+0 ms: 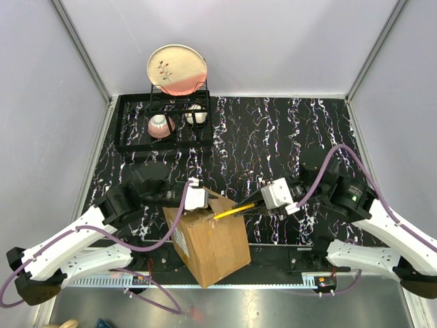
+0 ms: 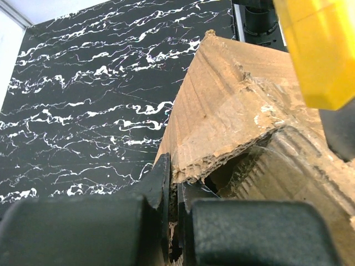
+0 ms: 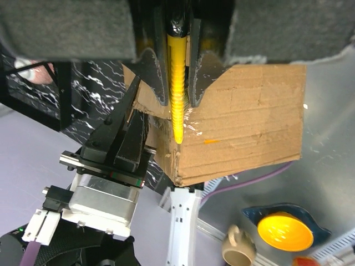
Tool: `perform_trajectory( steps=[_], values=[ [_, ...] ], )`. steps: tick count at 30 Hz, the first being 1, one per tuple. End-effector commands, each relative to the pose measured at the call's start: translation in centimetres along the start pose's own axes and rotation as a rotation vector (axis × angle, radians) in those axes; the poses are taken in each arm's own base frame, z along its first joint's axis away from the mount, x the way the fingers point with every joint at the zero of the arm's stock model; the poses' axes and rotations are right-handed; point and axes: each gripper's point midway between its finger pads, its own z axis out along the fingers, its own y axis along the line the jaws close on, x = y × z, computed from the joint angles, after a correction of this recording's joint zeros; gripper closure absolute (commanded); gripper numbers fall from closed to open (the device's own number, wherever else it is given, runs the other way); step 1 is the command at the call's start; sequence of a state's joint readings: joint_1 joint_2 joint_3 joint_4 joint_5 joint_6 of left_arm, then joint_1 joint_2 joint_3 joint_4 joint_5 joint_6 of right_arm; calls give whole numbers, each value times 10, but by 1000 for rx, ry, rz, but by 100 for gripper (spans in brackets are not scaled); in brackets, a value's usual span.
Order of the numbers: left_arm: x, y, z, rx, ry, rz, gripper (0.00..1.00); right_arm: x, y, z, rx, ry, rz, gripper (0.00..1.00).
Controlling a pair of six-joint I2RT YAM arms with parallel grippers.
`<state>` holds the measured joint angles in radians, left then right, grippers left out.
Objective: Unpack the express box
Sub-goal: Cut the express box at the center of the board.
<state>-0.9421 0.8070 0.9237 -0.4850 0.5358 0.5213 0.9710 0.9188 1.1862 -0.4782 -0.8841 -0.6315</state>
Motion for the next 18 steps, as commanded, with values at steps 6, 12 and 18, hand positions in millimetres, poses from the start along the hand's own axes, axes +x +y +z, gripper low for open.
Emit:
perform_trajectory(
  steps=[6,12,18],
  values=[
    [-83,14,-19,2,-251,-3,100,42,2,-10,80,265,21,100],
    [-85,11,-21,26,-260,-13,100,50,4,-18,95,334,21,100],
    [-83,7,-21,50,-258,-14,100,51,4,-29,119,382,15,100]
  ],
)
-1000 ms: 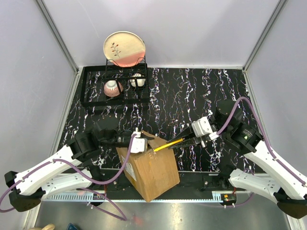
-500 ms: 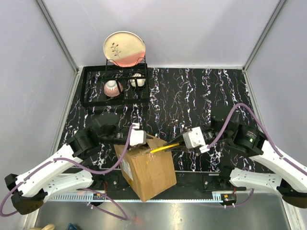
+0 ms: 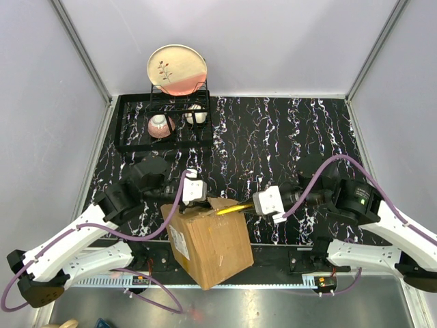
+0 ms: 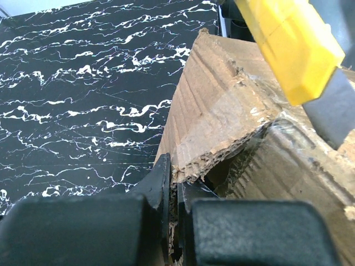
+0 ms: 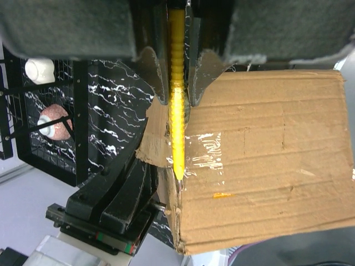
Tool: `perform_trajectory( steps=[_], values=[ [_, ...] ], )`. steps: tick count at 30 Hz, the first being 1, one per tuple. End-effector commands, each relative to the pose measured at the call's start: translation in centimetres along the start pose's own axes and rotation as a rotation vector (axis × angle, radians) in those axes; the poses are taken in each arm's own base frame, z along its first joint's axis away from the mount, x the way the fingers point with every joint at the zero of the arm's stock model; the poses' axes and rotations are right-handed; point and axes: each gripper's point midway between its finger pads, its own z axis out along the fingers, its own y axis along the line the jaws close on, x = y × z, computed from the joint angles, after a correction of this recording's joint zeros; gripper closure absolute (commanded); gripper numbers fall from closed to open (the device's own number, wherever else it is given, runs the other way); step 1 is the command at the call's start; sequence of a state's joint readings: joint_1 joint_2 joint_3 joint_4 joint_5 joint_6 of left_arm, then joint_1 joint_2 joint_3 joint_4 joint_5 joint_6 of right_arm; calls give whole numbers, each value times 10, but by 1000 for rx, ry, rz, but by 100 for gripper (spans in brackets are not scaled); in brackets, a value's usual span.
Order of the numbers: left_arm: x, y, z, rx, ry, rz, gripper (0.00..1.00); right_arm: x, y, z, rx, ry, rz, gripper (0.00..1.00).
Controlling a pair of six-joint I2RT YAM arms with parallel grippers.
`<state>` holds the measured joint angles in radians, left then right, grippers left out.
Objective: Unpack the express box
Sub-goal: Cut the express box at the center of the board.
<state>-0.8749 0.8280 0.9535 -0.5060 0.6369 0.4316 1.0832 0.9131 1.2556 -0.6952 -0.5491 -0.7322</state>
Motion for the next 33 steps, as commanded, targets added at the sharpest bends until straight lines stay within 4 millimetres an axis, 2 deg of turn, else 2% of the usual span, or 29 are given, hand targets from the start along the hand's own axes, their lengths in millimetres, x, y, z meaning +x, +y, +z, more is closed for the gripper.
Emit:
perform_trajectory(
  steps=[1,9,17,21,25,33],
  values=[
    [-78,-3,-16,35,-231,106,100,27,6,-12,7,151,34,100],
    [-75,-7,-16,56,-222,130,100,26,1,-24,38,190,12,100],
    [-74,-8,-15,66,-223,138,100,26,-1,-22,22,209,23,100],
    [-73,-8,-14,70,-223,134,100,20,-7,-20,33,193,3,100],
    [-68,-10,-13,70,-218,129,100,1,-14,-27,79,122,-35,100],
    [-62,-8,-10,62,-224,62,100,-5,-9,-31,69,100,-40,100]
  ],
)
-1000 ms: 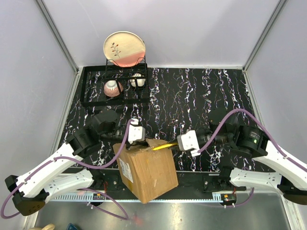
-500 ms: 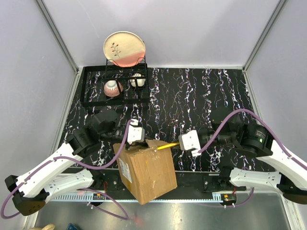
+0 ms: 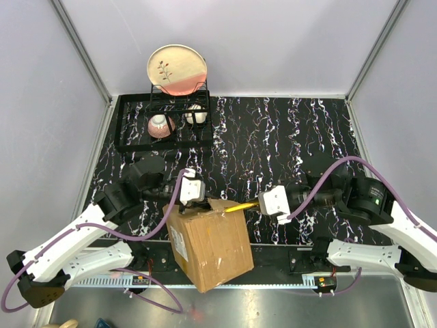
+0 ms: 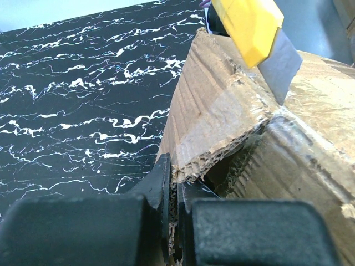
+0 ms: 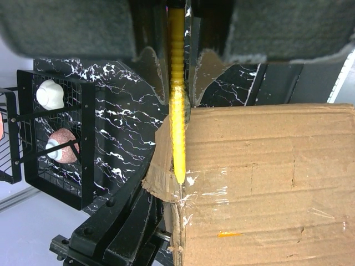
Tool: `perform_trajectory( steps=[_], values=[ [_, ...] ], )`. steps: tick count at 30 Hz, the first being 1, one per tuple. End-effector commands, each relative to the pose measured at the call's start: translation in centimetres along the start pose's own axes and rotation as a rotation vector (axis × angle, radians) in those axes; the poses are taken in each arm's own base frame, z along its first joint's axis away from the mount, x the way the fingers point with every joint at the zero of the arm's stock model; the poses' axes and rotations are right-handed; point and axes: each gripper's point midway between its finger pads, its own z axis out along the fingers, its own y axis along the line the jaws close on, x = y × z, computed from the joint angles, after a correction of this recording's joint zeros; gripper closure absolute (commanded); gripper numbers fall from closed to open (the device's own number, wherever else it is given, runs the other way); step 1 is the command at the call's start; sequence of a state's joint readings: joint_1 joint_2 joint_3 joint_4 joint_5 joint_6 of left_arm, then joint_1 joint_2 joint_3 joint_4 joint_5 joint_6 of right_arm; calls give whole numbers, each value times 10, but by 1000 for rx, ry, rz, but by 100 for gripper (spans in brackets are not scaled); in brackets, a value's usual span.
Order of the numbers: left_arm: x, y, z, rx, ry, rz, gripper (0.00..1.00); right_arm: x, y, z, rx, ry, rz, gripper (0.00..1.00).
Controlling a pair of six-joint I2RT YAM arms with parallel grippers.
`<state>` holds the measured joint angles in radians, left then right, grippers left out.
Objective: Unpack the express box
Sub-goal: Cut the express box at the center of the board.
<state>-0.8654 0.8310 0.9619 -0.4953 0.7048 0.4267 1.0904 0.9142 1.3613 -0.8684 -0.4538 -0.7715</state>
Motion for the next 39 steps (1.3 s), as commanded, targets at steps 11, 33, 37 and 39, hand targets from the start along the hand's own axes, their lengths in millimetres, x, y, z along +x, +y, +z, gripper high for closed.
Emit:
perform_trajectory(
  steps=[11,33,37,39],
  values=[
    [-39,0,2,27,-158,25,100,-15,-12,-9,44,-19,-57,100],
    [-7,6,15,26,-71,-7,100,1,7,3,-35,59,-3,100],
    [-9,5,15,31,-76,-12,100,4,1,4,-2,81,-7,100],
    [-8,4,15,33,-74,-14,100,3,-2,3,11,77,-8,100]
  ],
)
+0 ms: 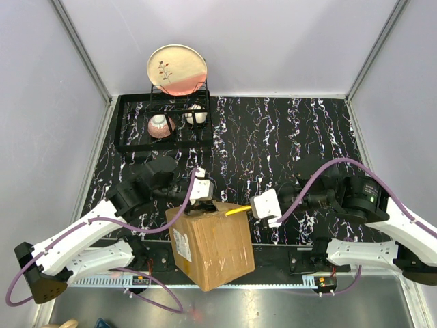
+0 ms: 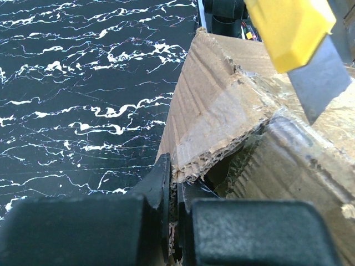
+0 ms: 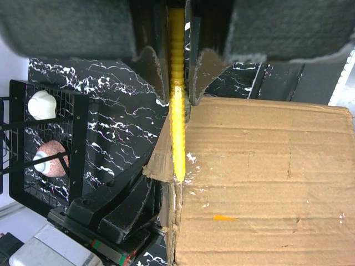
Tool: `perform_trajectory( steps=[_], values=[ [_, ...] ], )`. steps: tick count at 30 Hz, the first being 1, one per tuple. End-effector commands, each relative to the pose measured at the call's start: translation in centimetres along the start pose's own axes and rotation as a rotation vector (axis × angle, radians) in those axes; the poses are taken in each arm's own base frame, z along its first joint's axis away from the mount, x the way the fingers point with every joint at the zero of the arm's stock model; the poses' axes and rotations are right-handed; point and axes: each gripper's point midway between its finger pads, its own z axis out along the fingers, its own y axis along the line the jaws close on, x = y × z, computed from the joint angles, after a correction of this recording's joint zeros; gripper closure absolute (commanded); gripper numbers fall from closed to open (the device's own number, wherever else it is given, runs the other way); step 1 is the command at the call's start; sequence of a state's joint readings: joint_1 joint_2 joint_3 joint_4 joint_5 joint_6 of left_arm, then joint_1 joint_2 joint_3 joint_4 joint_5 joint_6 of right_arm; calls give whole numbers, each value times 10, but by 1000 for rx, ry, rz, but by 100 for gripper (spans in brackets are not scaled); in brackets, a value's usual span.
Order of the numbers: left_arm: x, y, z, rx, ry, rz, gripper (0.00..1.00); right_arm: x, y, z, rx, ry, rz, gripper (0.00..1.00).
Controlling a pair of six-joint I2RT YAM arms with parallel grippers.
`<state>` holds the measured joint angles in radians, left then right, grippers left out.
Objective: Unpack the express box
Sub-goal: Cut the express box at the center of the board.
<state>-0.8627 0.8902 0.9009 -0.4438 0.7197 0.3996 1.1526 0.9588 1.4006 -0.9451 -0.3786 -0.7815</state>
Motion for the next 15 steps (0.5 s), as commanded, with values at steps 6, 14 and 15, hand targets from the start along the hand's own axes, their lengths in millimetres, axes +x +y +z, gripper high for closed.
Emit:
perform_trajectory(
  steps=[6,14,15],
  values=[
    [-35,1,-4,0,-114,54,100,-7,-13,-3,67,-9,-9,100],
    [-36,1,-4,4,-122,55,100,-5,-13,1,56,4,-4,100],
    [-37,1,-4,2,-123,55,100,-6,-13,1,57,1,-7,100]
  ],
)
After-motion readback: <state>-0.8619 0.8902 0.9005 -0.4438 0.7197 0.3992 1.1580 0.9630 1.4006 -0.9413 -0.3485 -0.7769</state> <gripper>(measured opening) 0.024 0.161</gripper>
